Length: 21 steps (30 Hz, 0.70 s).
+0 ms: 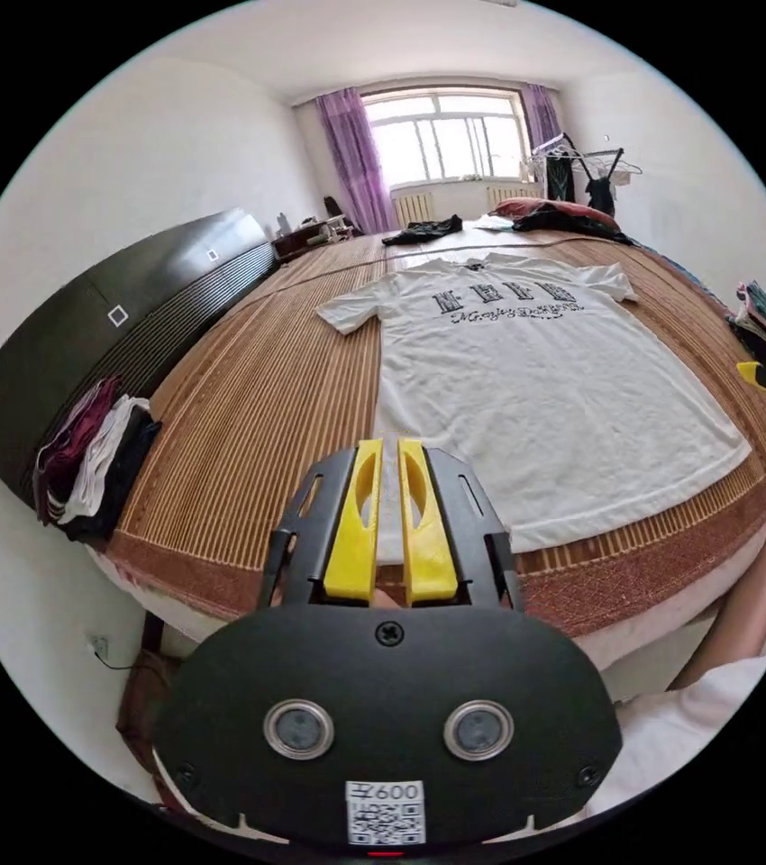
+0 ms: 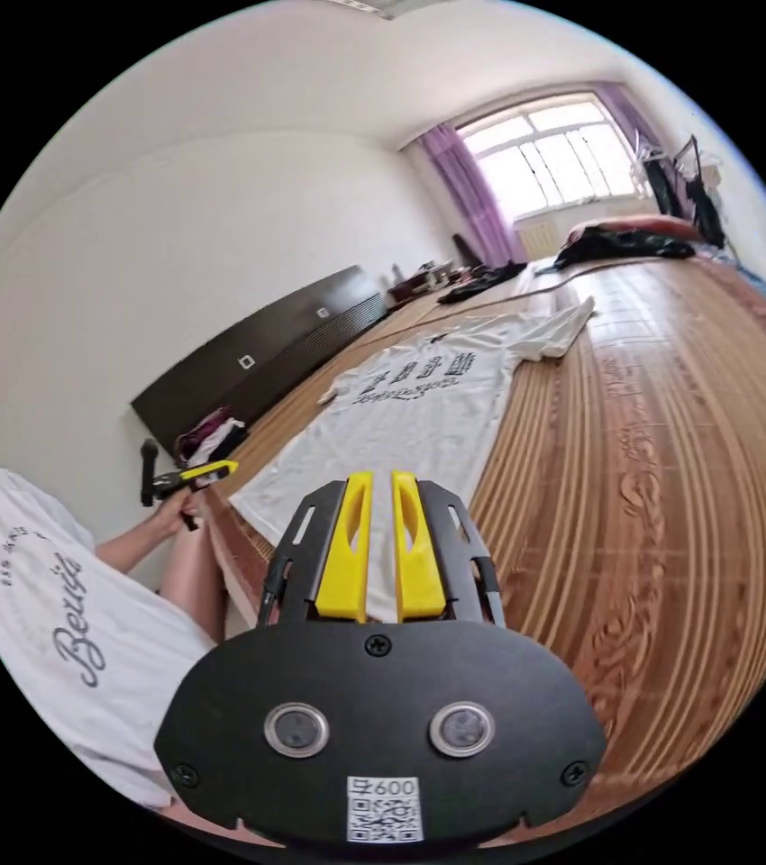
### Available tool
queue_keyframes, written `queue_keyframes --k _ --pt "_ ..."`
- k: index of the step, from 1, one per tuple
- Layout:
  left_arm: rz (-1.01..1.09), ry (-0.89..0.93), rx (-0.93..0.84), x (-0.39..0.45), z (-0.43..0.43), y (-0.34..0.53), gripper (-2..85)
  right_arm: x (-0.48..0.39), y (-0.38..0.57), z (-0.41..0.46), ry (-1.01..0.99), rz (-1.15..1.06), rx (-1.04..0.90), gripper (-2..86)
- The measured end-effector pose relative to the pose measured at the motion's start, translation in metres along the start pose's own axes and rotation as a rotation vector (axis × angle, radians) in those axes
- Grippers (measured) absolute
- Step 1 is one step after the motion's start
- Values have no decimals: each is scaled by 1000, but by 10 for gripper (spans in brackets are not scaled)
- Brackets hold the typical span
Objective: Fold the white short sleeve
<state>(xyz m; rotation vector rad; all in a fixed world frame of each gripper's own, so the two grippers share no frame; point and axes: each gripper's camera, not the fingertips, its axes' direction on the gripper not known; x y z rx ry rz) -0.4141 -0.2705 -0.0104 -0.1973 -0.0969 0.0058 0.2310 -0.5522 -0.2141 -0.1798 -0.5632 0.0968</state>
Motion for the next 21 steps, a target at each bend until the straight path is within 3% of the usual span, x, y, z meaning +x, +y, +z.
queue_keyframes --k 2,4,11,21 --pt "-137 159 -73 -46 -7 -8 121 -3 30 -2 173 77 -31 72" --pt "-165 237 -99 -65 -12 -8 122 -2 53 0 211 118 -38 83" --pt "-174 178 -80 -71 -65 -26 107 8 98 72 292 127 -235 80" --pt "-140 135 -44 -58 -154 -56 74 15 126 117 324 152 -214 57"
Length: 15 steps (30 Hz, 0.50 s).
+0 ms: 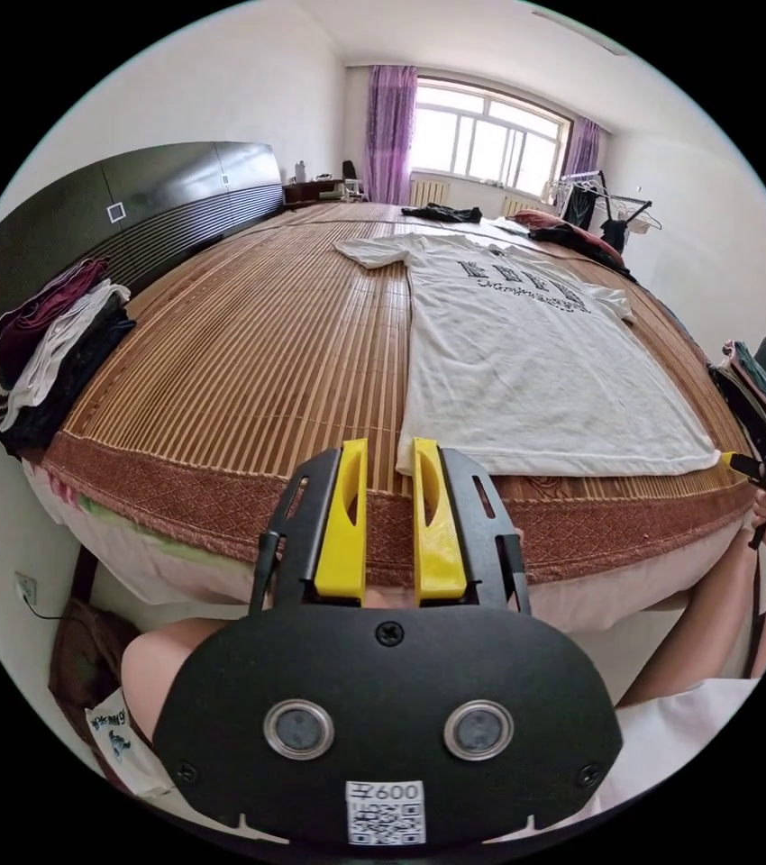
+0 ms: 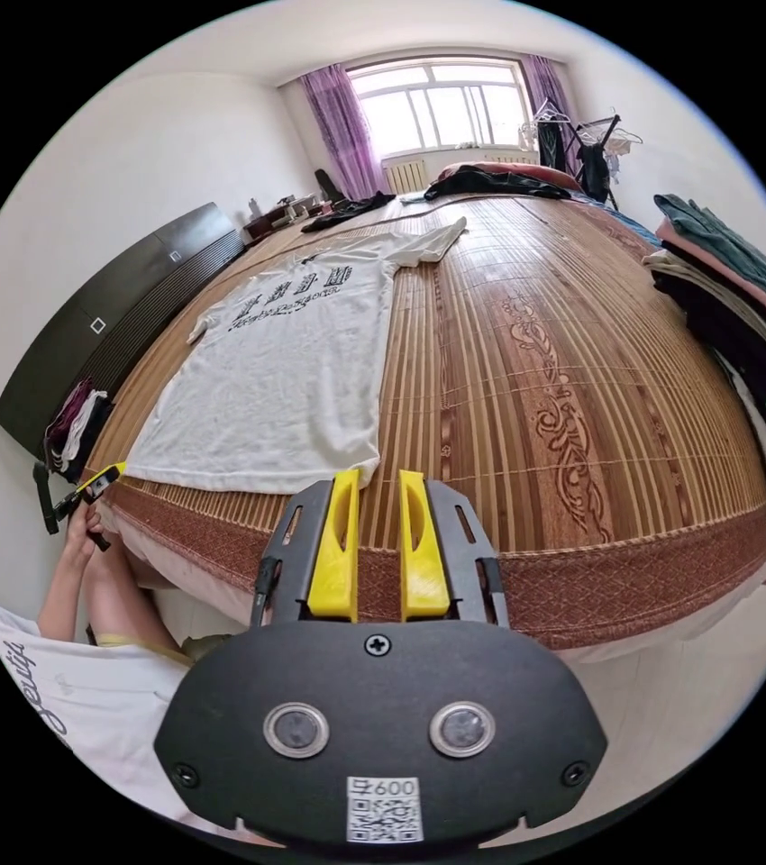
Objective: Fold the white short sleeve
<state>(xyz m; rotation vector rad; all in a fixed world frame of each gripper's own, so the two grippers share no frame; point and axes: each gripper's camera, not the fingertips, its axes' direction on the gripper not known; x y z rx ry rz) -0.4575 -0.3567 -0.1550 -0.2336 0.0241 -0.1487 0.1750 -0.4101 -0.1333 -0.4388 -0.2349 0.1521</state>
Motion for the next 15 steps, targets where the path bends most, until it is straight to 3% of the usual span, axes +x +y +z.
queue_keyframes --k 6,10,15 --pt "-205 192 9 -38 -47 -17 75 20 20 4 -136 68 102 51" --pt "-306 398 -29 -47 -43 -23 71 29 21 56 -101 96 -13 32" --pt "-143 186 -32 10 -54 -22 38 1 42 85 48 -36 -46 0"
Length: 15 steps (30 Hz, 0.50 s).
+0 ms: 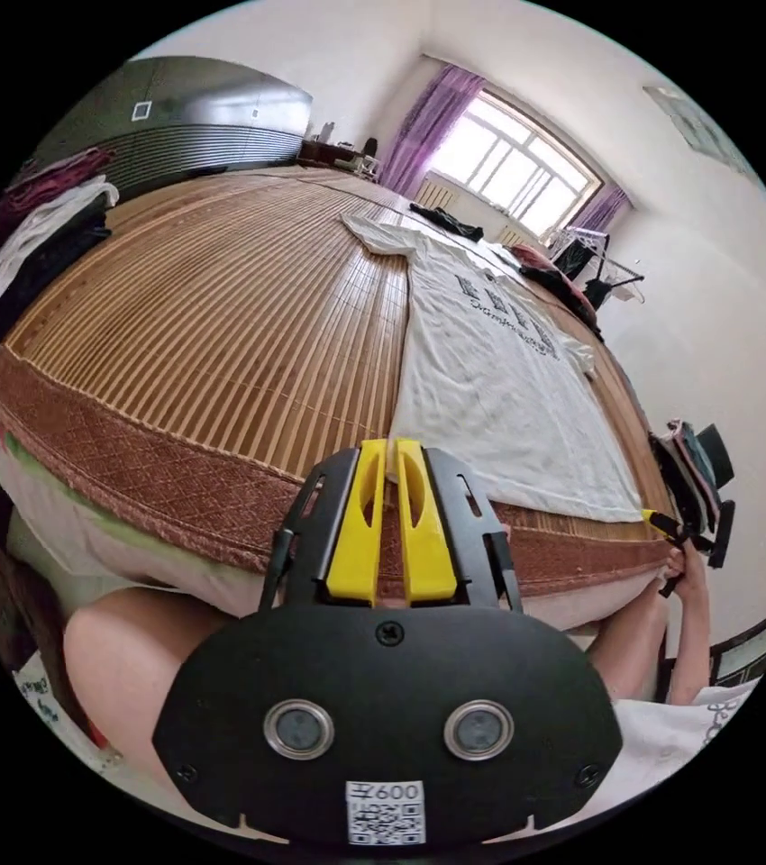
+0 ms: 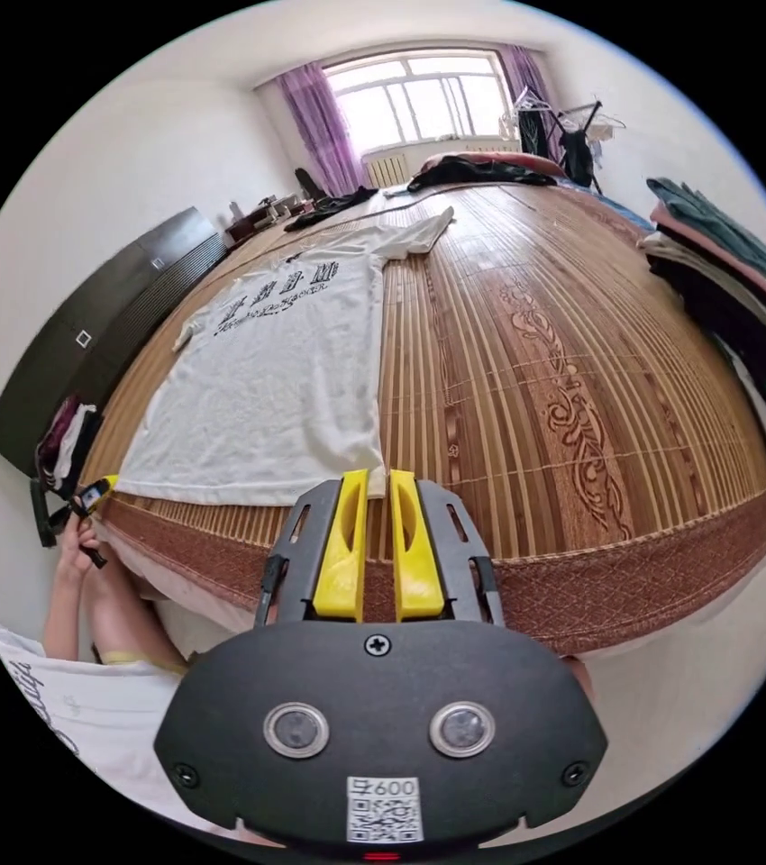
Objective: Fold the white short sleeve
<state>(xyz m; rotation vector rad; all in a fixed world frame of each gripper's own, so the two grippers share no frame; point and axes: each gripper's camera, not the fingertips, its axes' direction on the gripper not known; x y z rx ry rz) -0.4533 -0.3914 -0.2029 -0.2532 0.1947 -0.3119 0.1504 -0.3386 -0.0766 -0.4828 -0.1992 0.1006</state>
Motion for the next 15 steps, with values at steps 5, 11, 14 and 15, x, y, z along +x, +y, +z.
queue_keyframes --k 5,11,14,15 --pt "102 -72 -3 33 -4 24 27 -1 22 5 19 -71 -21 -8" --pt "252 -173 -122 66 -29 66 20 -32 64 -4 122 -195 -148 -9" --pt "240 -174 -138 73 -57 99 19 -44 95 -12 168 -226 -200 -9" --pt "230 -166 -141 72 -61 106 18 -45 101 -14 174 -230 -206 -9"
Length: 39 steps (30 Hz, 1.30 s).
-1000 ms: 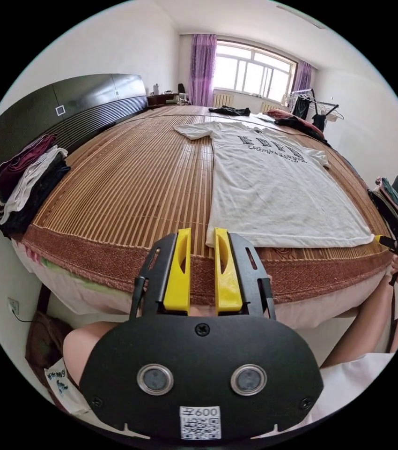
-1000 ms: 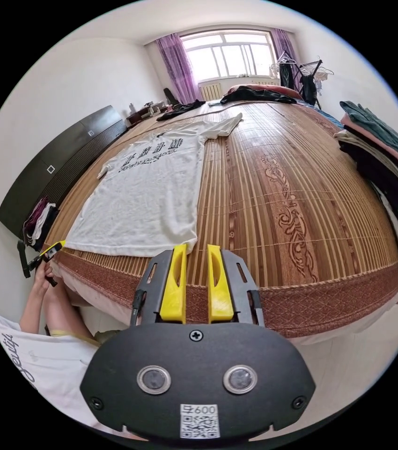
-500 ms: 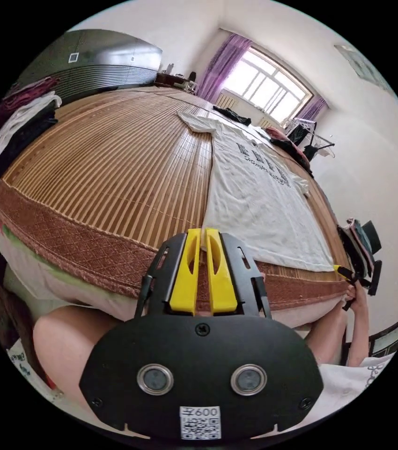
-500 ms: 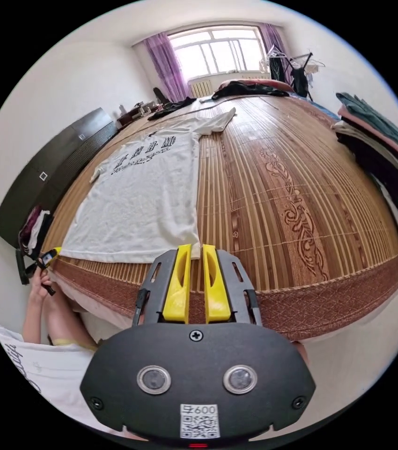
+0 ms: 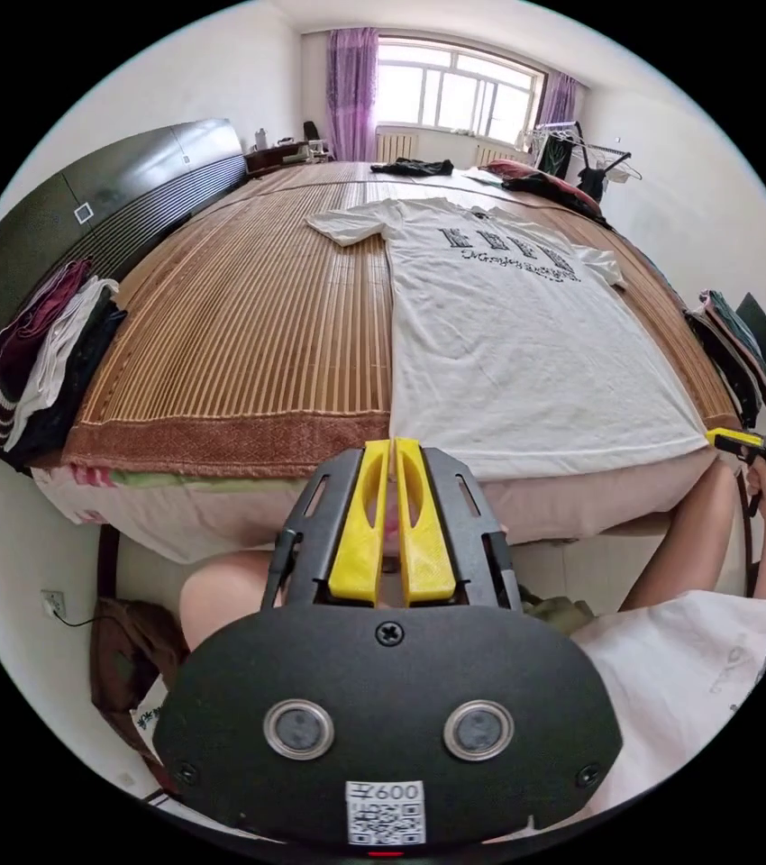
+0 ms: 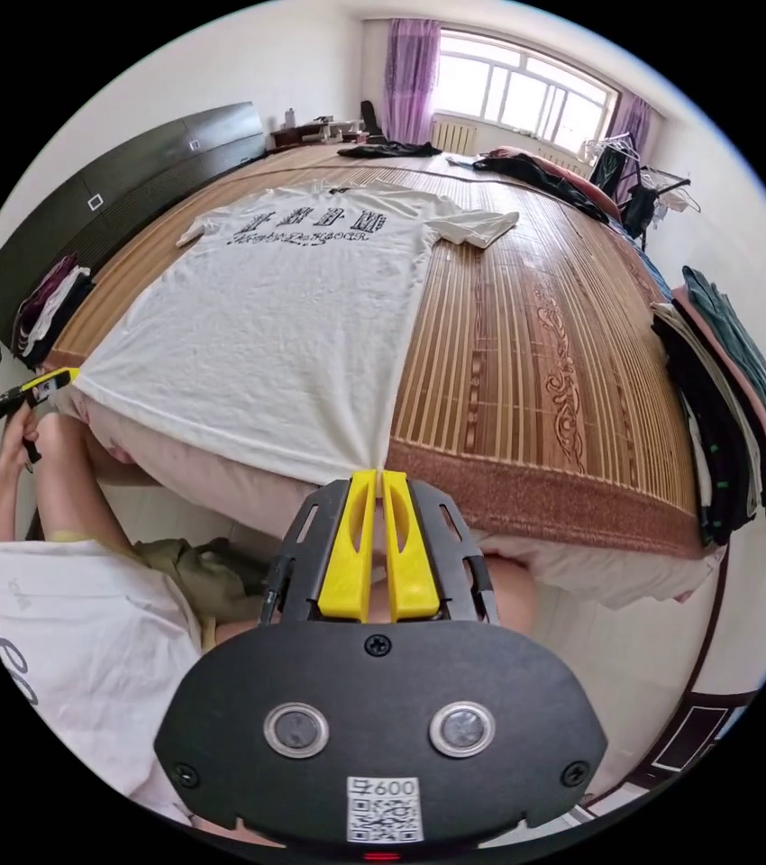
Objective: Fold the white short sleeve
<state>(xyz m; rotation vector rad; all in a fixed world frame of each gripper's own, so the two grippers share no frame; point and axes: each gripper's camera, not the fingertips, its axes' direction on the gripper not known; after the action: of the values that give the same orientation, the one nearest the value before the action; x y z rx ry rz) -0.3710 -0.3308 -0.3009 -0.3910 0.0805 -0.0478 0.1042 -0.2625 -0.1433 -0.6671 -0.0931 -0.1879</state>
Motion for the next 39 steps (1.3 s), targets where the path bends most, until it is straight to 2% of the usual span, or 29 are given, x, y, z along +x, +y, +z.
queue_keyframes --k 4,7,9,12,14,16,20,24,25,28,34,39 --pt "-52 31 -20 -6 -12 47 17 -6 30 -3 -13 -4 -49 -9" --pt "-118 -113 -14 -18 -21 75 23 0 45 -15 91 67 -35 -9" --pt "-156 -120 44 -26 -34 91 30 0 52 -30 156 79 8 -9" --pt "-158 -58 198 -19 -52 112 26 -3 60 -58 110 65 227 -9" --pt "-87 -72 287 12 -45 120 17 -7 65 -62 27 53 448 -9" --pt "-18 -38 319 42 -28 120 10 -8 57 -50 -45 74 523 -9" --pt "114 75 307 98 27 109 4 -7 11 -6 -257 122 404 -9" --pt "132 93 236 113 80 112 4 -3 -2 20 -174 121 299 -8" --pt "128 78 199 111 96 120 4 2 3 20 -160 92 300 -9" --pt "152 87 294 100 105 156 4 26 26 7 -110 115 325 -9" --pt "179 -23 345 107 121 198 4 88 63 -32 -13 271 321 -9" --pt "199 -138 315 114 126 212 3 103 42 -69 -72 234 475 -9"
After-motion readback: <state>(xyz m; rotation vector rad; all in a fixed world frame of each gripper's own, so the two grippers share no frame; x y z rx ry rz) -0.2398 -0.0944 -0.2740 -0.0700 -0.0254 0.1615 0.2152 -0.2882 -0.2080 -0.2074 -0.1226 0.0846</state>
